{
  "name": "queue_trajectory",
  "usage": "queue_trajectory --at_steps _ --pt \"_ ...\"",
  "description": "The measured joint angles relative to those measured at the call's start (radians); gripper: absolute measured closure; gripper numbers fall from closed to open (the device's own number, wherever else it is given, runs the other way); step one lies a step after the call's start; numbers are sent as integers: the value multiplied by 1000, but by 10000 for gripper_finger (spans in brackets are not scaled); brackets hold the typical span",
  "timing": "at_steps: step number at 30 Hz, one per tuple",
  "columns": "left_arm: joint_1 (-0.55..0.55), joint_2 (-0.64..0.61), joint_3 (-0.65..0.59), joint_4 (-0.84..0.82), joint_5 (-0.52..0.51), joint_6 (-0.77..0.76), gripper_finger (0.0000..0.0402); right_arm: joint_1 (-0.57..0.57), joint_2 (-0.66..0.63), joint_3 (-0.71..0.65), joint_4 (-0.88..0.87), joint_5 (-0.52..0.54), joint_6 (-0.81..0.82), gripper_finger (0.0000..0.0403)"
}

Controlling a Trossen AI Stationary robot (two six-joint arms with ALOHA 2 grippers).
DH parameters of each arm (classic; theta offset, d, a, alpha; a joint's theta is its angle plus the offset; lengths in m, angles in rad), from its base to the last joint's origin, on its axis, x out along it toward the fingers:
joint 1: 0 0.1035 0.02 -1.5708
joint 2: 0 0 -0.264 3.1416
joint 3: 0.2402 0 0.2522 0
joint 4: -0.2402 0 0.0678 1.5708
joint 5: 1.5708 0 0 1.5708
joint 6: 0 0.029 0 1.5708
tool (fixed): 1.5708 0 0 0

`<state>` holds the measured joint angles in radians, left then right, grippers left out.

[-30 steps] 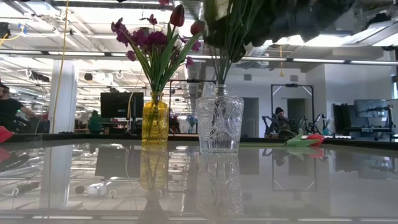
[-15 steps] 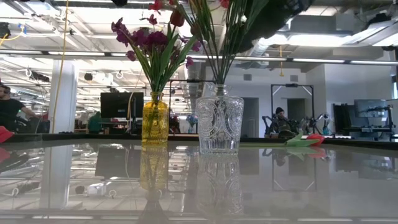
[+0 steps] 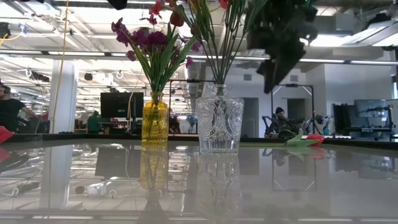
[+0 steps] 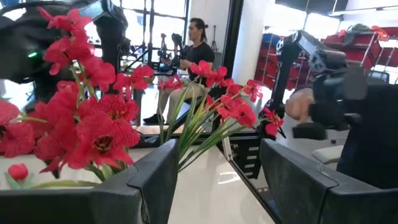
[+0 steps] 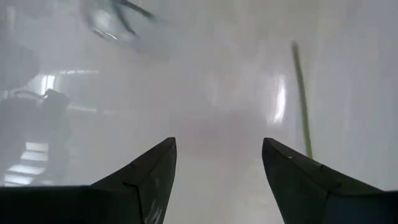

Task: Sort flowers into vase by color
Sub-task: Put the top pink flower into the transparent vase

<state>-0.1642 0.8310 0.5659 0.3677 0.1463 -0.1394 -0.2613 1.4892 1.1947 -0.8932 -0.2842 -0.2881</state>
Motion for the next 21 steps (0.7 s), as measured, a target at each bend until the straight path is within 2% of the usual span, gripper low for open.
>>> queue_trajectory --at_steps 5,15,18,21 --pt "0 0 0 -21 0 -7 187 -109 1 -86 22 0 93 138" --pt "0 0 0 -76 0 3 187 -251 4 -243 231 18 641 138" --pt "0 0 0 -81 0 19 187 -271 4 -266 318 30 720 138" --pt "0 0 0 -89 0 22 187 -288 4 -267 308 72 837 138"
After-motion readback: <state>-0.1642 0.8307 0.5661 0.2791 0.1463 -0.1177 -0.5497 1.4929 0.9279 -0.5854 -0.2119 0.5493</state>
